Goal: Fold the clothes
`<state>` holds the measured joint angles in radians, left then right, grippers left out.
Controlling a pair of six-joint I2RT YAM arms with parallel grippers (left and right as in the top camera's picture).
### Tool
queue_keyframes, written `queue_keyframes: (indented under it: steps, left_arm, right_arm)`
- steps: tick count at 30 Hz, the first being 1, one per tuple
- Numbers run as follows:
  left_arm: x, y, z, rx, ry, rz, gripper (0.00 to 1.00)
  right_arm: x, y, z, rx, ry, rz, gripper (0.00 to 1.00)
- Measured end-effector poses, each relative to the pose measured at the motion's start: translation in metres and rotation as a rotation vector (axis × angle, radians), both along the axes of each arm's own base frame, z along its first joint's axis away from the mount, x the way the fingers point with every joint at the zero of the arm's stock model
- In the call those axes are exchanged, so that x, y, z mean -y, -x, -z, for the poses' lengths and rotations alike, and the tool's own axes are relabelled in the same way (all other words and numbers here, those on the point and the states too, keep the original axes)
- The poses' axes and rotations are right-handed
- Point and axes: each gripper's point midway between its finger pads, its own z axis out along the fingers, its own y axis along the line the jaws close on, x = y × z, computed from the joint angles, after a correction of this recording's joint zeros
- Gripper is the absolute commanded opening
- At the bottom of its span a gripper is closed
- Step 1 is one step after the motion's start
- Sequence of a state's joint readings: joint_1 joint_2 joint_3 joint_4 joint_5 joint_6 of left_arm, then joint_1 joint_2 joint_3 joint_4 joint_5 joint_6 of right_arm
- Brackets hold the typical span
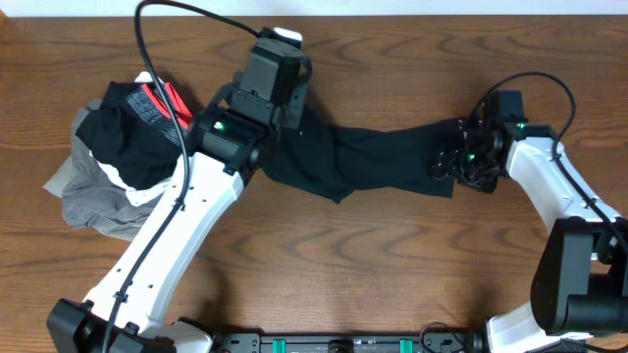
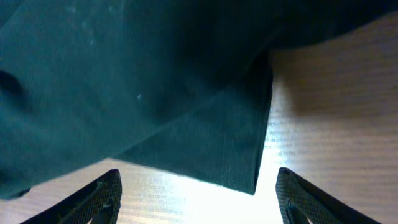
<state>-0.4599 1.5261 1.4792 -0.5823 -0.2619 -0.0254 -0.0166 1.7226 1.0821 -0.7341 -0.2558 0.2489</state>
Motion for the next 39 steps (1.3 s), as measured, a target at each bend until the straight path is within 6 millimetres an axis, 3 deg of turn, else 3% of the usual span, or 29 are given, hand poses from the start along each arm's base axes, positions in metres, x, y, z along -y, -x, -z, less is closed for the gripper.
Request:
queue_keyframes:
  steps: [9,15,17,20,22,27,31,35,39]
  left_arm:
    - [-0.029,-0.014,-0.006,0.029,0.025,-0.083,0.06]
    - [-0.029,-0.013,-0.005,0.025,0.039,-0.095,0.06]
    - [-0.029,-0.013,-0.005,0.023,0.044,-0.099,0.07]
    - [-0.029,-0.013,-0.004,0.021,0.05,-0.104,0.06]
    - [-0.03,-0.012,-0.004,0.017,0.05,-0.105,0.06]
    - [-0.033,-0.004,-0.018,0.042,0.062,-0.105,0.06]
    - [-0.039,0.012,-0.05,0.109,0.094,-0.103,0.06]
    - [-0.046,0.04,-0.087,0.187,0.132,-0.091,0.06]
    - [-0.04,0.064,-0.108,0.227,0.157,-0.048,0.06]
  right_arm:
    - [0.006,-0.047,0.004,0.241,0.022,0.039,0.77]
    - [0.014,-0.055,0.009,0.283,0.052,0.099,0.72]
    - [0.015,-0.06,0.011,0.295,0.05,0.119,0.6]
    - [0.017,-0.065,0.024,0.284,0.047,0.16,0.21]
    - [0.018,-0.066,0.029,0.273,0.046,0.175,0.02]
    - [0.028,-0.061,0.025,0.255,0.032,0.225,0.01]
    - [0.053,-0.054,-0.01,0.294,0.008,0.291,0.01]
    - [0.081,-0.039,-0.085,0.444,0.004,0.353,0.01]
    - [0.088,-0.008,-0.15,0.575,0.016,0.375,0.01]
